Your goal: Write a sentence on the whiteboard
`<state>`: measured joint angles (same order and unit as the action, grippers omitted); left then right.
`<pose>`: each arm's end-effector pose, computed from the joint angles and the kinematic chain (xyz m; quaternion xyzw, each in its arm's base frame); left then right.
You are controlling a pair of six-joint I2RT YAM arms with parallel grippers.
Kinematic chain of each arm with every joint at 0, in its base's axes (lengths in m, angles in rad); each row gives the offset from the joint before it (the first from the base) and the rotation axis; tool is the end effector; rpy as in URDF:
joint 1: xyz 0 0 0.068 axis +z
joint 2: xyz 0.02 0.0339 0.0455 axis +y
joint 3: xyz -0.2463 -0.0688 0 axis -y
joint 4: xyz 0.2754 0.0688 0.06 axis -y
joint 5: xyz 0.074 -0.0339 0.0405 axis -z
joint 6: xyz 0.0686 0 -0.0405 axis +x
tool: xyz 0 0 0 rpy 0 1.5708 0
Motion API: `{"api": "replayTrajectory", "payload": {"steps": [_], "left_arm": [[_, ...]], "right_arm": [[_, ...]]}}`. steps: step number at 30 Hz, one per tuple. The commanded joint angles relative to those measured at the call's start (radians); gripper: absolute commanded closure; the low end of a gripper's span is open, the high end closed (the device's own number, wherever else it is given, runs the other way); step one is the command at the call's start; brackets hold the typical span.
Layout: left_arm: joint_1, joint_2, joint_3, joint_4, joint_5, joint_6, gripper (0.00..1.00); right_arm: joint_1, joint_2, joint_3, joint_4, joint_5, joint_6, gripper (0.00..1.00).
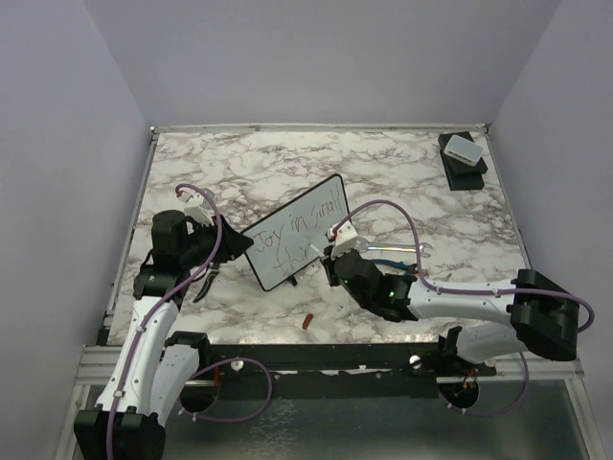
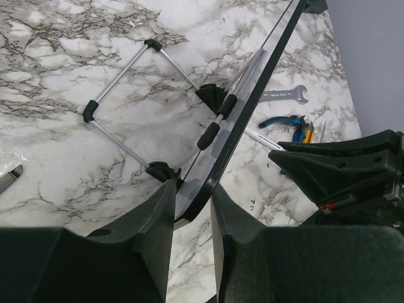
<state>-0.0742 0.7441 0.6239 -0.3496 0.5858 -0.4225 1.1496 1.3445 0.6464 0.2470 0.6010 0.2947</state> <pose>0.2329 -0.0553 0.2475 0.0074 0.8298 -0.3616 0.4250 0.1711 0.2869 0.1655 -0.1925 0.8017 0.1471 0.5464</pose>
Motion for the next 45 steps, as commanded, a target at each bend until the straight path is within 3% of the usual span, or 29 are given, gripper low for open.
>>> {"api": "replayTrajectory", "payload": {"steps": [1, 18, 33, 45], "left_arm": [[-0.008, -0.016, -0.006, -0.013, -0.006, -0.002, 0.71], [-0.009, -0.017, -0.007, -0.015, -0.007, -0.003, 0.71], [-0.01, -0.015, -0.005, -0.015, -0.009, -0.003, 0.71], [-0.009, -0.016, -0.006, -0.015, -0.009, -0.003, 0.71]], "right_arm": [[-0.012, -0.002, 0.003, 0.013, 0.017, 0.017, 0.99], [-0.012, 0.038, -0.034, -0.043, -0.036, 0.144, 0.99], [-0.012, 0.062, -0.025, -0.061, -0.028, 0.157, 0.99], [-0.02, -0.092, -0.084, -0.006, -0.023, 0.121, 0.99]]}}
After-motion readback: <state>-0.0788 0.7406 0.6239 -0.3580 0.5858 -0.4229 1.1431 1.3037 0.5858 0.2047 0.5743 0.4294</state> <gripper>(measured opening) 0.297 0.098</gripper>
